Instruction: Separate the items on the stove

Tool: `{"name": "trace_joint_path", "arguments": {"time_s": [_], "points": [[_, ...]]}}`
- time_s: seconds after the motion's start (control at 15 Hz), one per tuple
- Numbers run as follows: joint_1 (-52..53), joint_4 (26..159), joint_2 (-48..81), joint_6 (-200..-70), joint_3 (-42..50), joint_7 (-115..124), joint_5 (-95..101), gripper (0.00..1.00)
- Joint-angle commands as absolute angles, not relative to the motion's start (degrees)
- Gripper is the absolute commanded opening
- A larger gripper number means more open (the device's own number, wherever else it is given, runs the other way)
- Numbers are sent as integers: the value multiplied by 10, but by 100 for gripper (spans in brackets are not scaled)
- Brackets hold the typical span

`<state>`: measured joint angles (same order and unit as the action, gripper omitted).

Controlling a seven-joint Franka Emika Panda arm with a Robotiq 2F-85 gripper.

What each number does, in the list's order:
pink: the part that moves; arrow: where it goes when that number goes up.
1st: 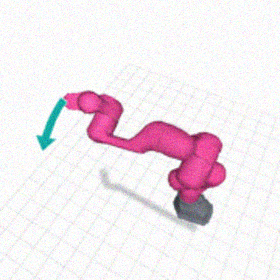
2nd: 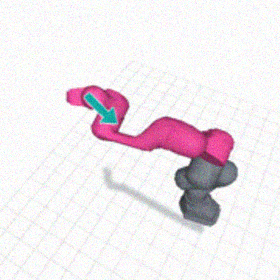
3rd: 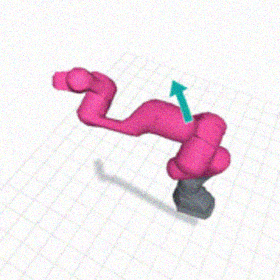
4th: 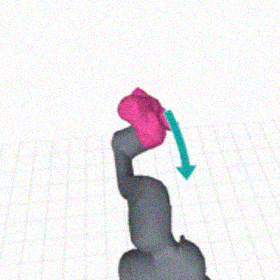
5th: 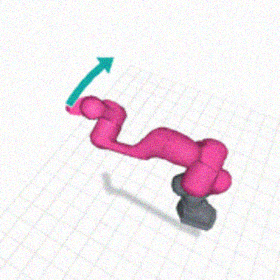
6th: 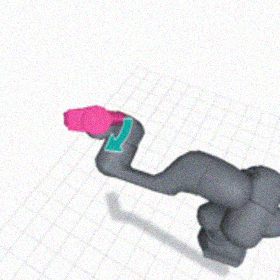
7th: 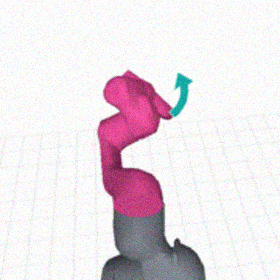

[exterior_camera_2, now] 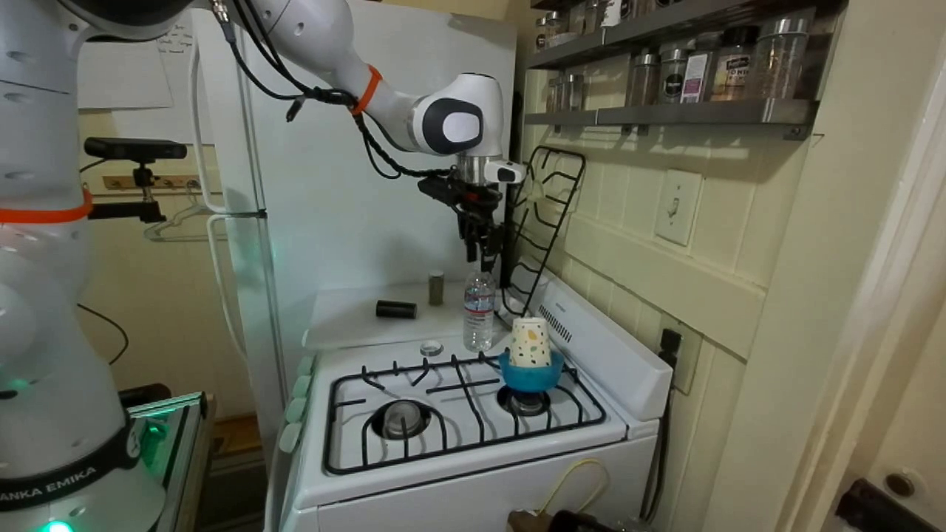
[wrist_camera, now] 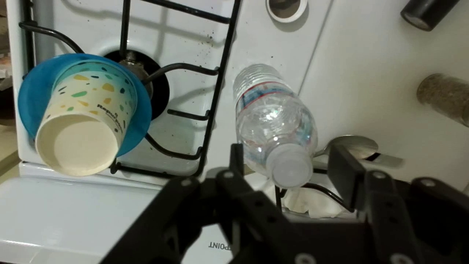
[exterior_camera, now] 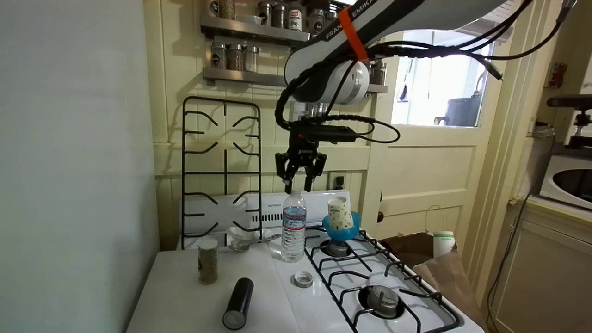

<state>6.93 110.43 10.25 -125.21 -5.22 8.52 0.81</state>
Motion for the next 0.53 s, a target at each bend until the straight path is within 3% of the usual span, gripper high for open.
{"name": "trace_joint_path", "arguments": {"time_s": [0.0,0.07,0.27,0.47], "points": [[75,1083,118,-1235,-52,90,23,48],[75,1082,119,-1237,-52,91,26,34],[79,1083,115,-1239,-53,90,35,9],[84,1095,94,-1236,-59,83,37,8]]}}
